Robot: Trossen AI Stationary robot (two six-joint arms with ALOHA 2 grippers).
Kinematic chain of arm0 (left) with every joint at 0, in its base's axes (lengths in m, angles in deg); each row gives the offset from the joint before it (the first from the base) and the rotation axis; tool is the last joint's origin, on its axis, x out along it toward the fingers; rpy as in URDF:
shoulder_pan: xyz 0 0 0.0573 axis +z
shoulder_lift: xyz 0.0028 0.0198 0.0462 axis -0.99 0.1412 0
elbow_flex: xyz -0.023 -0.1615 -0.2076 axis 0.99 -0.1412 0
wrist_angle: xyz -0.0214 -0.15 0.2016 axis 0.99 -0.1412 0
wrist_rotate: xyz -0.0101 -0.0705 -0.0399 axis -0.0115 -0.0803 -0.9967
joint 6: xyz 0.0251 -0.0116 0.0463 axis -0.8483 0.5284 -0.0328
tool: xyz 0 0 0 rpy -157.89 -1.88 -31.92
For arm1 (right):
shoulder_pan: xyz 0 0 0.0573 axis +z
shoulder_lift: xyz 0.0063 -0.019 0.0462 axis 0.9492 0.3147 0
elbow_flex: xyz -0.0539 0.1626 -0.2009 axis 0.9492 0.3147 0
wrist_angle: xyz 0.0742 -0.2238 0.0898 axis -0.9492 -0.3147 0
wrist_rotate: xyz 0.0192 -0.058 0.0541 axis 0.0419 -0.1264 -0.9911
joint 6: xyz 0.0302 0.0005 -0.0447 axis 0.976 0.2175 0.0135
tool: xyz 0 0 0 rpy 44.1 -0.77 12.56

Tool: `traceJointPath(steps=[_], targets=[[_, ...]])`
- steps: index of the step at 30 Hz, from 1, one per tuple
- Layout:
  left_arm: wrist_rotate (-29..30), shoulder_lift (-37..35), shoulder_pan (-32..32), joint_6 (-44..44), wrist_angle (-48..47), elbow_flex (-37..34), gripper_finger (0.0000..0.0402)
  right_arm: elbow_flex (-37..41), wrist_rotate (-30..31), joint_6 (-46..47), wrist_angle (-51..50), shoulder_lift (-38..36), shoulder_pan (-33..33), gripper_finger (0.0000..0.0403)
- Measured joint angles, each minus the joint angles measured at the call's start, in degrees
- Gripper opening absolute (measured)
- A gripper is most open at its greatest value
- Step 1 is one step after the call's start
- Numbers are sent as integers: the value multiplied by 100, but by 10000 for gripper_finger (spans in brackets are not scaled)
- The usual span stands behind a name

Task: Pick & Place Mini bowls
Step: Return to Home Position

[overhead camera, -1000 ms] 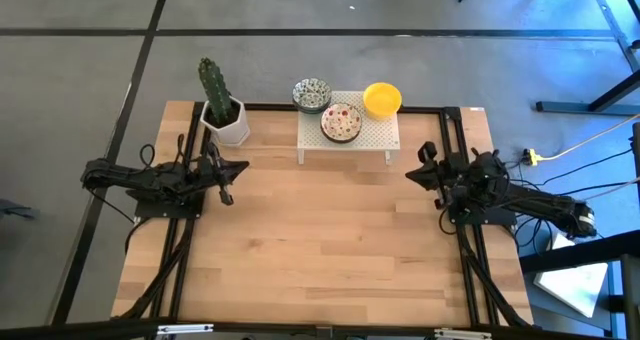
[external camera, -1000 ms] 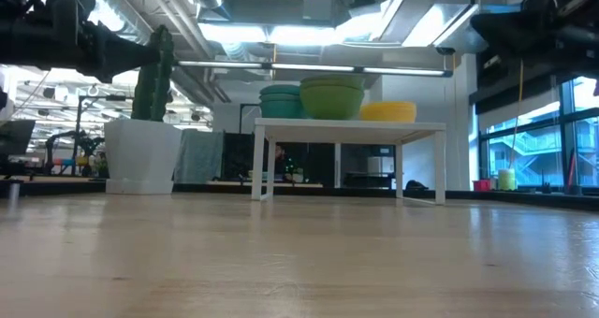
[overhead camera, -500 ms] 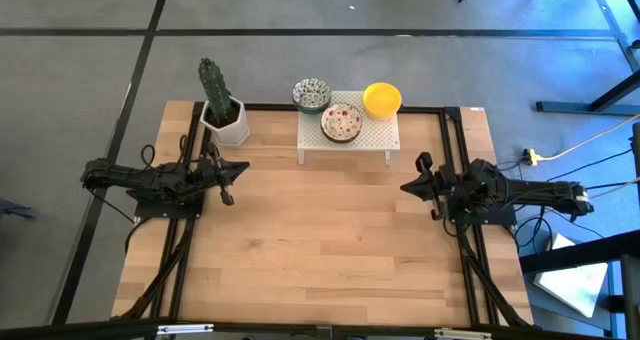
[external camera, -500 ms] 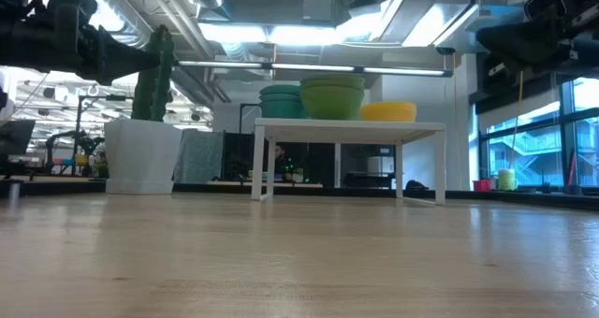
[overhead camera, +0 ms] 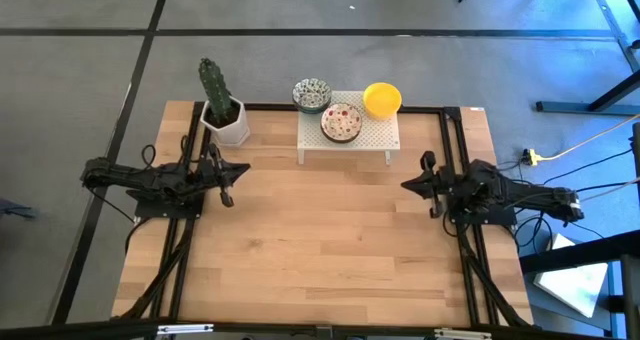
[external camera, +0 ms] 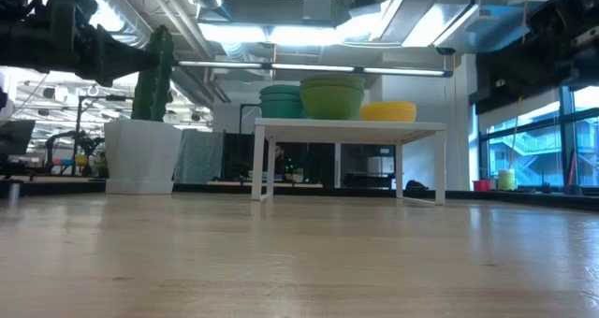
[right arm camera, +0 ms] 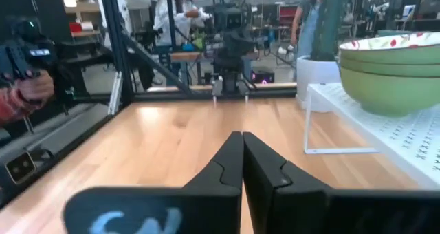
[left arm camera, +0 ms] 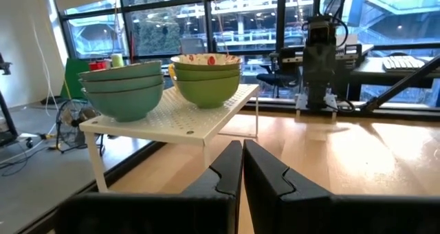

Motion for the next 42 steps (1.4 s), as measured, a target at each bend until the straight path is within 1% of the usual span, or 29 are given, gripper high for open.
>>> traceJointPath(steps=[5, 11, 17, 42], targets=[[-22, 217, 0, 41, 2, -2, 10, 0, -7, -297, 2, 190, 0, 20], [-19, 437, 0, 139, 4, -2, 10, 0, 122, -283, -1, 288, 0, 29], [-16, 452, 0, 183, 7, -2, 15, 0, 126, -236, -1, 288, 0, 30], [-14, 452, 0, 88, 11, -7, 12, 0, 130, -267, -3, 288, 0, 30]])
